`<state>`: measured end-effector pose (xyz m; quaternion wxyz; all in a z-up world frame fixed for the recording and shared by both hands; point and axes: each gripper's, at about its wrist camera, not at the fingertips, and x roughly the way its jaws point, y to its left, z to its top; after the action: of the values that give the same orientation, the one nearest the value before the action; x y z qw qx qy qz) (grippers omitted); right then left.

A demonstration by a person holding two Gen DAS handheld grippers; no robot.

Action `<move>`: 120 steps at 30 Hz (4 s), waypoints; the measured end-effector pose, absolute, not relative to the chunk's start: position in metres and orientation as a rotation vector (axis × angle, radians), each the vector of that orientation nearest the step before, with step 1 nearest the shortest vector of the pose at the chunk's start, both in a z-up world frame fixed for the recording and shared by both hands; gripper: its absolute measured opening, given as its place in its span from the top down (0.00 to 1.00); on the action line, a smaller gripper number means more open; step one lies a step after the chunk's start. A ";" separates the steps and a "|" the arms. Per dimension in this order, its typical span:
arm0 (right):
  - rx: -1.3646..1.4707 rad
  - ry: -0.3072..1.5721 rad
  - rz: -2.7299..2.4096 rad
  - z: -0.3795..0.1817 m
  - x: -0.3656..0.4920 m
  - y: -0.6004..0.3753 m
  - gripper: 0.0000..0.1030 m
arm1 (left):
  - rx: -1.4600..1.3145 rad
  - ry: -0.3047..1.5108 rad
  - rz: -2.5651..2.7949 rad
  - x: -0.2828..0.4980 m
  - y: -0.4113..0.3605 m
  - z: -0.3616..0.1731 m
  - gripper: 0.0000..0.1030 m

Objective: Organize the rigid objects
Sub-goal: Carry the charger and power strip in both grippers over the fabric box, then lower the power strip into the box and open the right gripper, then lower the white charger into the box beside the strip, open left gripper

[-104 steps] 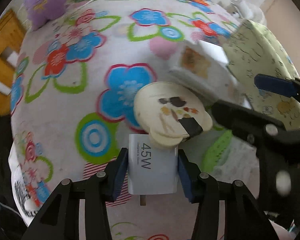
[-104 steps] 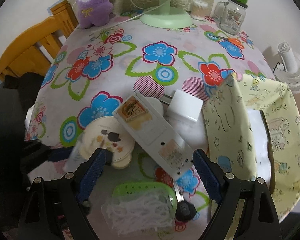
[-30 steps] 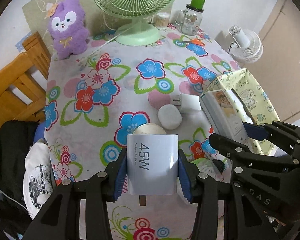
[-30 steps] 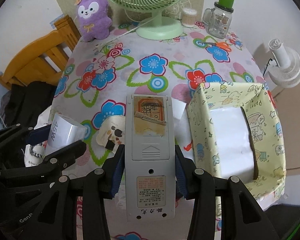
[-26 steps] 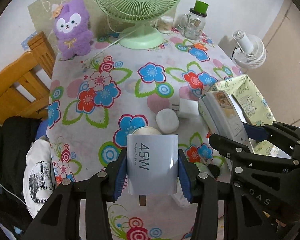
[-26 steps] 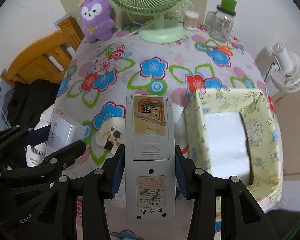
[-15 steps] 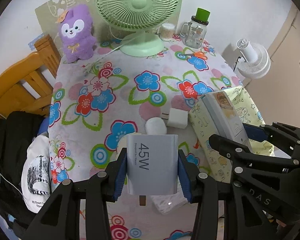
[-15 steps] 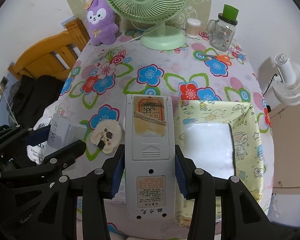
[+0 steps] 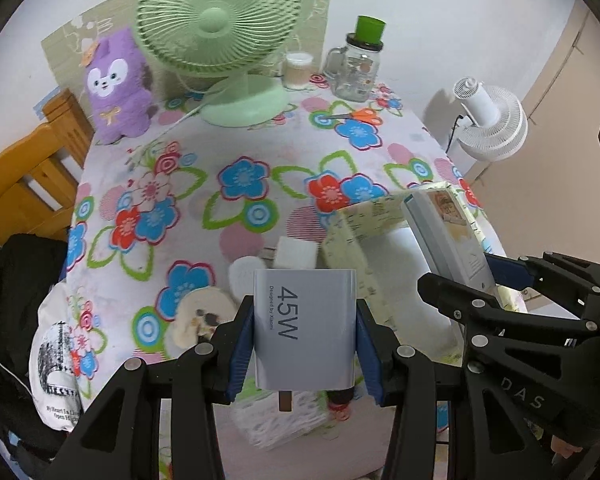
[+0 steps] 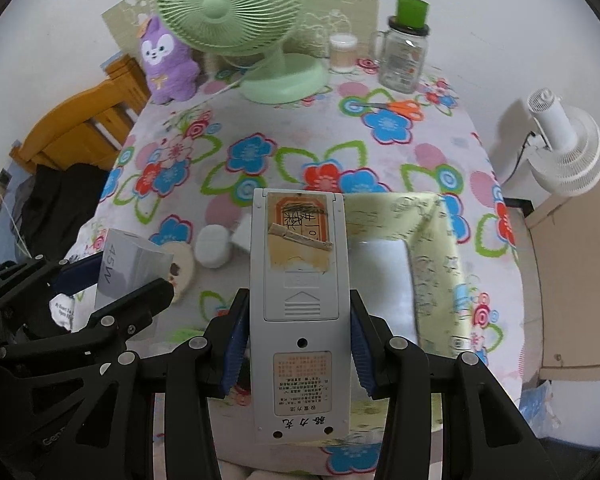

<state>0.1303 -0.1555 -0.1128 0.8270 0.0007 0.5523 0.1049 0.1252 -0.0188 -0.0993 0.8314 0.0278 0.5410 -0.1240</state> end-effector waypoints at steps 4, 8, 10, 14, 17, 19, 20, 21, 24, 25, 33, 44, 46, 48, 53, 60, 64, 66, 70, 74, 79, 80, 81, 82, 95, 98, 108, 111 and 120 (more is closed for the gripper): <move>0.009 1.182 0.202 -0.117 0.133 -0.175 0.53 | 0.069 1.160 -0.285 0.130 -0.041 -0.106 0.54; 0.014 1.199 0.190 -0.124 0.134 -0.194 0.53 | 0.080 1.170 -0.291 0.133 -0.057 -0.113 0.54; 0.009 1.211 0.185 -0.129 0.135 -0.203 0.53 | 0.080 1.179 -0.293 0.134 -0.064 -0.117 0.54; 0.001 1.231 0.182 -0.137 0.137 -0.213 0.53 | 0.077 1.188 -0.287 0.135 -0.072 -0.121 0.54; -0.014 1.240 0.183 -0.143 0.139 -0.217 0.53 | 0.072 1.193 -0.279 0.136 -0.074 -0.123 0.54; -0.023 1.249 0.185 -0.149 0.141 -0.217 0.53 | 0.075 1.195 -0.272 0.136 -0.075 -0.124 0.54; -0.027 1.256 0.186 -0.152 0.142 -0.217 0.53 | 0.075 1.198 -0.268 0.136 -0.075 -0.125 0.54; -0.031 1.264 0.190 -0.155 0.142 -0.217 0.53 | 0.075 1.200 -0.266 0.136 -0.075 -0.126 0.54; -0.043 1.287 0.195 -0.167 0.145 -0.214 0.53 | 0.074 1.211 -0.262 0.136 -0.074 -0.130 0.54; -0.051 1.293 0.197 -0.171 0.145 -0.212 0.53 | 0.073 1.217 -0.260 0.137 -0.073 -0.132 0.54; -0.141 1.331 0.162 -0.206 0.152 -0.198 0.53 | 0.062 1.242 -0.269 0.140 -0.068 -0.143 0.54; -0.071 1.336 0.134 -0.199 0.156 -0.203 0.36 | 0.088 1.235 -0.274 0.146 -0.070 -0.144 0.54; -0.041 1.333 0.144 -0.193 0.154 -0.207 0.35 | 0.092 1.233 -0.272 0.145 -0.071 -0.143 0.54; -0.024 1.331 0.152 -0.187 0.151 -0.210 0.35 | 0.097 1.230 -0.273 0.145 -0.073 -0.142 0.54; 0.008 1.316 0.163 -0.168 0.143 -0.226 0.34 | 0.098 1.212 -0.281 0.141 -0.085 -0.132 0.54; 0.090 1.298 0.208 -0.143 0.140 -0.253 0.26 | 0.095 1.202 -0.265 0.140 -0.102 -0.126 0.54; 0.073 1.242 0.196 -0.132 0.140 -0.265 0.22 | 0.102 1.211 -0.274 0.138 -0.114 -0.129 0.54; 0.078 1.243 0.184 -0.134 0.142 -0.273 0.21 | 0.100 1.222 -0.277 0.138 -0.120 -0.134 0.54; 0.087 1.263 0.171 -0.145 0.146 -0.284 0.21 | 0.075 1.254 -0.266 0.142 -0.128 -0.151 0.54; 0.067 1.283 0.168 -0.159 0.150 -0.288 0.21 | 0.059 1.298 -0.245 0.145 -0.134 -0.171 0.54; 0.058 1.316 0.170 -0.175 0.155 -0.290 0.21 | 0.103 1.309 -0.216 0.144 -0.143 -0.186 0.54; 0.059 1.322 0.172 -0.178 0.156 -0.290 0.21 | 0.113 1.311 -0.214 0.143 -0.145 -0.187 0.54; 0.060 1.330 0.175 -0.181 0.157 -0.291 0.21 | 0.123 1.315 -0.207 0.143 -0.148 -0.189 0.54; 0.059 1.336 0.178 -0.183 0.157 -0.290 0.21 | 0.136 1.317 -0.199 0.143 -0.151 -0.189 0.53; 0.059 1.332 0.206 -0.180 0.163 -0.288 0.21 | 0.126 1.309 -0.179 0.142 -0.146 -0.167 0.34; 0.042 1.311 0.218 -0.171 0.162 -0.286 0.21 | 0.138 1.280 -0.170 0.137 -0.144 -0.156 0.30; 0.011 1.235 0.250 -0.142 0.151 -0.278 0.15 | 0.102 1.213 -0.130 0.121 -0.126 -0.125 0.15; 0.007 1.222 0.260 -0.136 0.147 -0.274 0.14 | 0.086 1.203 -0.128 0.116 -0.119 -0.119 0.13; -0.004 1.181 0.244 -0.117 0.135 -0.252 0.12 | 0.044 1.186 -0.159 0.106 -0.092 -0.106 0.12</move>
<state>0.1346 -0.2524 -0.1171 0.8236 -0.0017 0.5554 0.1148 0.1058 -0.0925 -0.1062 0.8260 0.0208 0.5583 -0.0750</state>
